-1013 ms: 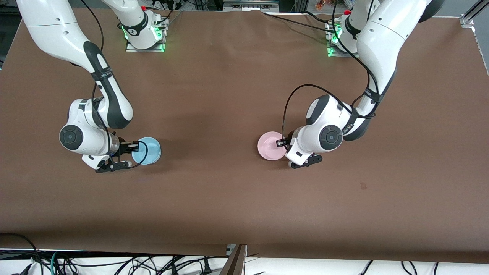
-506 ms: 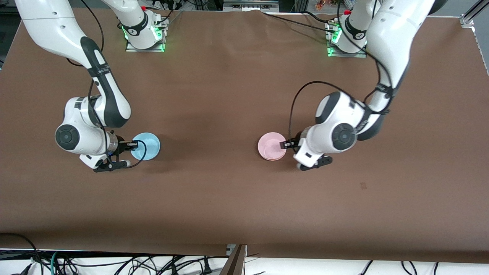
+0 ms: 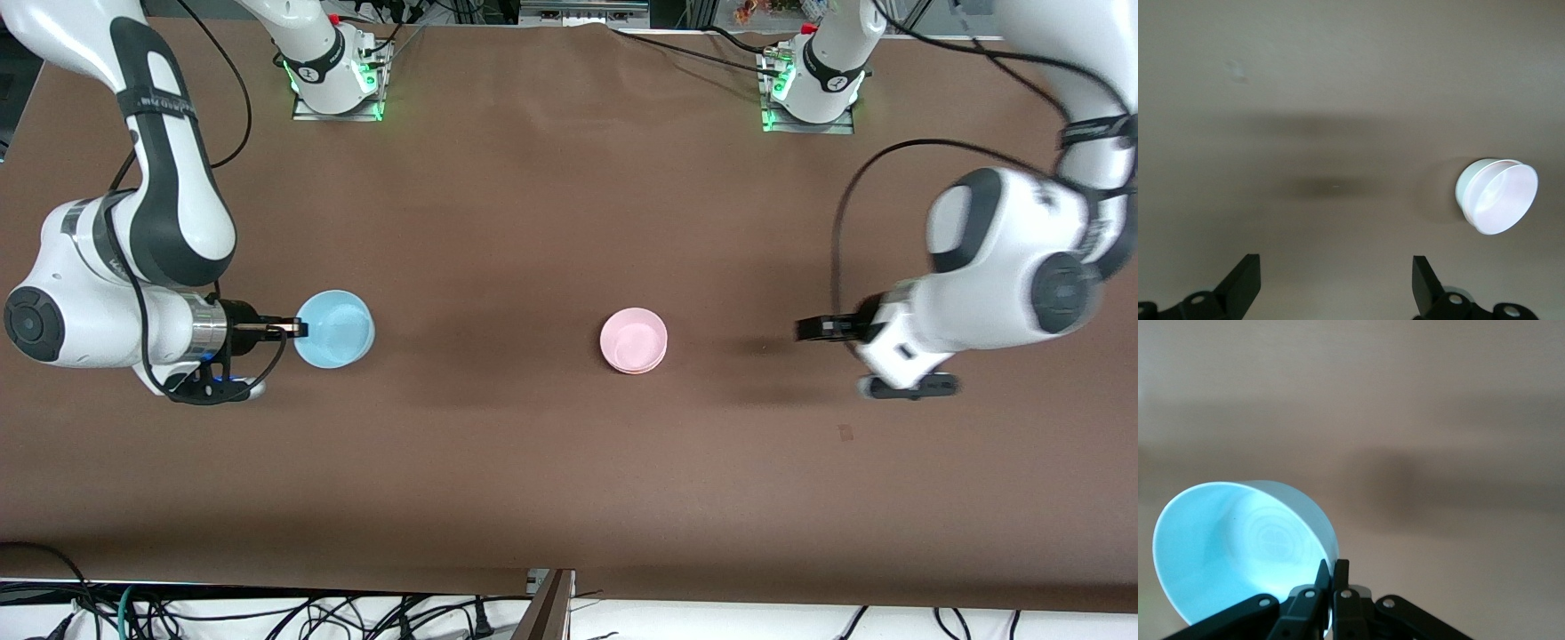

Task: Stack pink and blue bowls on white bowl
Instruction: 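Open the left gripper and withdraw it while the right gripper grasps the blue bowl, then carry the blue bowl with the right gripper over the pink bowl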

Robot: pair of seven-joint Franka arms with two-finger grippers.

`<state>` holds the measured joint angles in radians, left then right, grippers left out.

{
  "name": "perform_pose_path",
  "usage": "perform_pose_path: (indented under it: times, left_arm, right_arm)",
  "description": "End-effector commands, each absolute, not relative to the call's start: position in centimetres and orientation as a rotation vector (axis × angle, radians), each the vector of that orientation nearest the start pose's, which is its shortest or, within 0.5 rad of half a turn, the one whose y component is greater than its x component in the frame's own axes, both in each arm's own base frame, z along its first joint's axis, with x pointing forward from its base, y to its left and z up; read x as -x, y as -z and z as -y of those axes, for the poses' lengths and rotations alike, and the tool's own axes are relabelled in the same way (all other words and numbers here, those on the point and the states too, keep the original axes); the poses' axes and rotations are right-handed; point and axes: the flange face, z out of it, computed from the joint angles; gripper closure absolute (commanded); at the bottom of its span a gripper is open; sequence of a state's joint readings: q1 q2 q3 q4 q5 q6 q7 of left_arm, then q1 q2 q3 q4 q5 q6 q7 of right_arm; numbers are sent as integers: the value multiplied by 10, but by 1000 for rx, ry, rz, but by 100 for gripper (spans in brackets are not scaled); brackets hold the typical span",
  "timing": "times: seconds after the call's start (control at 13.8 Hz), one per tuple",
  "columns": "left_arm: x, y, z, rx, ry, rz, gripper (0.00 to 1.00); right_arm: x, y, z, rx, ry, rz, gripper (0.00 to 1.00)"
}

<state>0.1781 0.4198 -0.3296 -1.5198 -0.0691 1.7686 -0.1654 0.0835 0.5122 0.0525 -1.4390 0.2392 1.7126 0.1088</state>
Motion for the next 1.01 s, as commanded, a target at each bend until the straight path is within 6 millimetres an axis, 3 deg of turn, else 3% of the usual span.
perform_pose_path:
  times: [0.0, 0.14, 0.22, 0.36, 0.58, 0.72, 0.94]
  left_arm:
    - [-643, -462, 28, 3278, -197, -21, 0]
    - [-638, -492, -16, 3207, -94, -69, 0]
    - [-636, -514, -31, 3180, -33, -89, 0]
    - [-633, -536, -56, 3147, -15, -94, 0]
    - [-619, -577, -66, 3123, -82, -87, 0]
    - [-599, -615, -89, 3110, -40, -62, 0]
    - [-572, -615, -85, 3164, -36, -42, 0]
  right_arm:
    - [-659, -389, -187, 2850, -434, -207, 100]
    - [-649, -389, -243, 2799, -429, -294, 100]
    - [-642, -389, -275, 2799, -405, -335, 100]
    - [-630, -376, -332, 2786, -347, -407, 100]
    - [-605, -352, -421, 2731, -205, -477, 100]
    - [-590, -335, -460, 2689, -131, -510, 100]
    - [-566, -311, -498, 2691, -106, -455, 100]
